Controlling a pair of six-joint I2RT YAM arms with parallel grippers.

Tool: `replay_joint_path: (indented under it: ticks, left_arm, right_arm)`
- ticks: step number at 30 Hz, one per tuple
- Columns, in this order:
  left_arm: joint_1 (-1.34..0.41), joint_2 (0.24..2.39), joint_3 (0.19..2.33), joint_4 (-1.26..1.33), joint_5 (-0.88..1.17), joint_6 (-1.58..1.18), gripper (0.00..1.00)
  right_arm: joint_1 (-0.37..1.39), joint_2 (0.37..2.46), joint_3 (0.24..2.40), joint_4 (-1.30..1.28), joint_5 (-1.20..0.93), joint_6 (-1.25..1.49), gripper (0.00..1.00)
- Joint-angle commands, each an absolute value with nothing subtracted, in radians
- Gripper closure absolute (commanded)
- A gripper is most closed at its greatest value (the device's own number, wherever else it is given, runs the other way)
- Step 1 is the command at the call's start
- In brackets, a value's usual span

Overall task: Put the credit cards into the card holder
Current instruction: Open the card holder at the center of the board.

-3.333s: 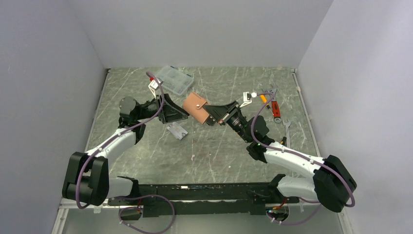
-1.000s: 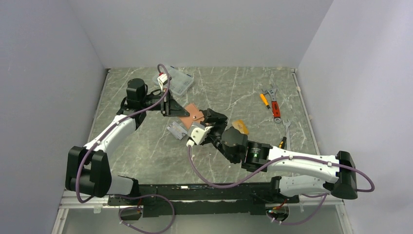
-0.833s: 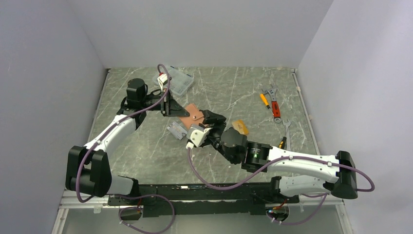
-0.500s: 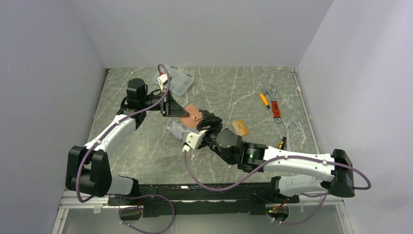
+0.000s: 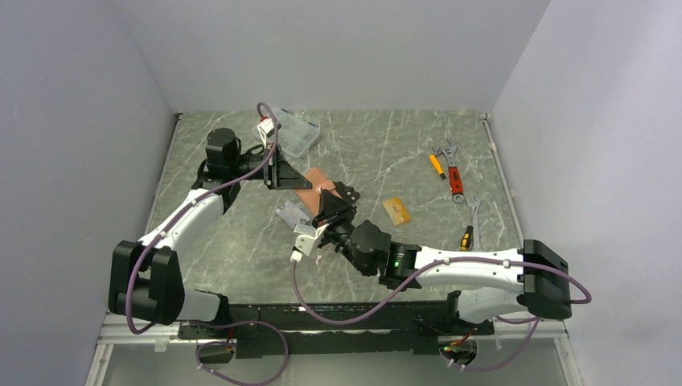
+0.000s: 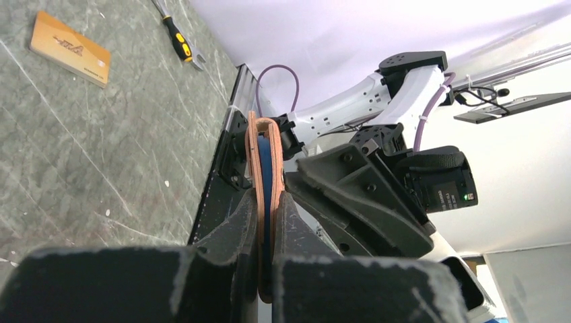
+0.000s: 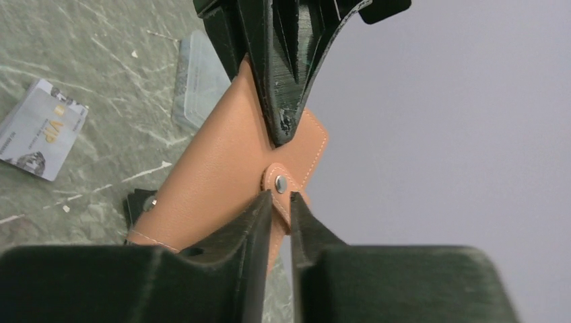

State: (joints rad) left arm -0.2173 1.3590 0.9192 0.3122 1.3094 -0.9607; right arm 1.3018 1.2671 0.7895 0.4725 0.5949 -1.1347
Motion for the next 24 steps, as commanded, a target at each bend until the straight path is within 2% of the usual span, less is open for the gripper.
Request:
replay_joint_path:
  ticks: [1, 2, 3, 11, 15, 21, 22, 24]
  left_arm:
    - [-0.227, 1.336, 0.923, 0.363, 1.384, -0.990, 1.00]
    - [-0.227, 1.336, 0.924, 0.362, 1.385, -0.986, 1.00]
    - [-0.228, 1.335, 0.924, 0.355, 1.385, -0.980, 1.00]
    - [-0.250, 1.313, 0.938, 0.278, 1.382, -0.914, 1.00]
    - [-0.289, 1.285, 0.983, 0.133, 1.359, -0.789, 1.00]
    - [-0.291, 1.271, 0.989, 0.034, 1.301, -0.686, 1.00]
    - [-0.291, 1.272, 0.997, -0.015, 1.268, -0.639, 1.00]
    - [-0.294, 1.284, 1.013, -0.099, 1.207, -0.561, 1.00]
  right_arm:
    - [1.296, 1.280, 0.795, 0.622, 0.627, -1.179, 0.90]
    - [1.295, 1.284, 0.793, 0.632, 0.629, -1.175, 0.97]
    - [1.296, 1.288, 0.791, 0.650, 0.634, -1.172, 1.00]
    - [1.292, 1.323, 0.802, 0.898, 0.722, -1.138, 1.00]
    - [1.281, 1.286, 0.863, 0.718, 0.742, -0.914, 1.00]
    - [1.280, 1.207, 0.852, 0.605, 0.796, -0.662, 1.00]
    - [1.278, 1.180, 0.856, 0.545, 0.800, -0.594, 0.95]
    - [1.276, 1.128, 0.853, 0.428, 0.813, -0.464, 0.72]
